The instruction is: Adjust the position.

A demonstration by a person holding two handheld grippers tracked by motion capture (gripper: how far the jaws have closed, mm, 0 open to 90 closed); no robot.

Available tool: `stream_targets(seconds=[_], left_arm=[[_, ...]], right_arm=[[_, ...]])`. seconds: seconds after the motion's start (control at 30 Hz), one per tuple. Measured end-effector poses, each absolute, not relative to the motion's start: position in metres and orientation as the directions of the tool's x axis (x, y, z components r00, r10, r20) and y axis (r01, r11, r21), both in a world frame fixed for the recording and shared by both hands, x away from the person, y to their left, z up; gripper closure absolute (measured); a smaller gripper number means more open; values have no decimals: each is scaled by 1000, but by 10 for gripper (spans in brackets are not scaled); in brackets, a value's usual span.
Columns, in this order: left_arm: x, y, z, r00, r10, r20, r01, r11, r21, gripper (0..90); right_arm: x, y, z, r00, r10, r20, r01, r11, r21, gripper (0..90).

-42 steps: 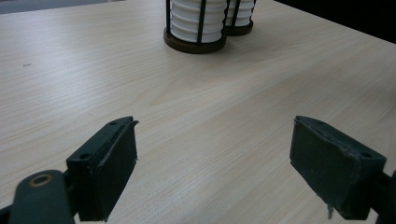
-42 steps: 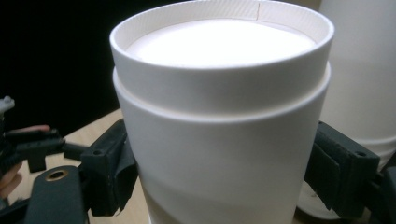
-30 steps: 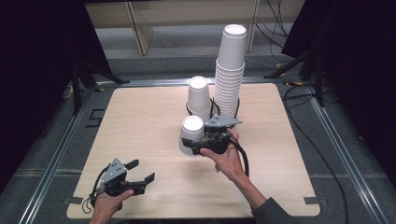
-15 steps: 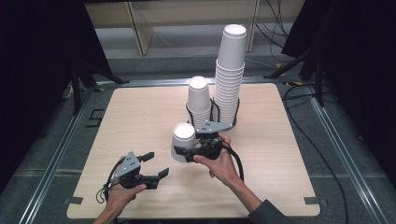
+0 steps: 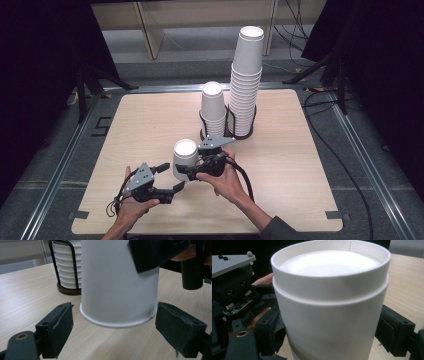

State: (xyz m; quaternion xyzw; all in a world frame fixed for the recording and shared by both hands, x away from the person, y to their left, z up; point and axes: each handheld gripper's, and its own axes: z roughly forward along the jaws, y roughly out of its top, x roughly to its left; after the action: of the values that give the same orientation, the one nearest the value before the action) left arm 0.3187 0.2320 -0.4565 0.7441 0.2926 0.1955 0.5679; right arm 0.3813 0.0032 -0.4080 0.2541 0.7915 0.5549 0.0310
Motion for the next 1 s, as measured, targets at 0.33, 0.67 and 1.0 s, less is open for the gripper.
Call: stream_targets(seconds=[0.33, 0.67, 1.0], left_arm=[[318, 226, -457, 754, 655, -42, 211, -182, 960, 93], [320, 224, -457, 749, 657, -83, 227, -137, 964, 26], [319, 228, -455, 758, 644, -102, 244, -135, 960, 92]], right_arm=[[375, 15, -409, -869, 429, 247, 382, 262, 886, 198], [368, 24, -410, -882, 370, 292, 388, 217, 896, 198], [365, 27, -408, -887, 346, 307, 393, 213, 894, 184]])
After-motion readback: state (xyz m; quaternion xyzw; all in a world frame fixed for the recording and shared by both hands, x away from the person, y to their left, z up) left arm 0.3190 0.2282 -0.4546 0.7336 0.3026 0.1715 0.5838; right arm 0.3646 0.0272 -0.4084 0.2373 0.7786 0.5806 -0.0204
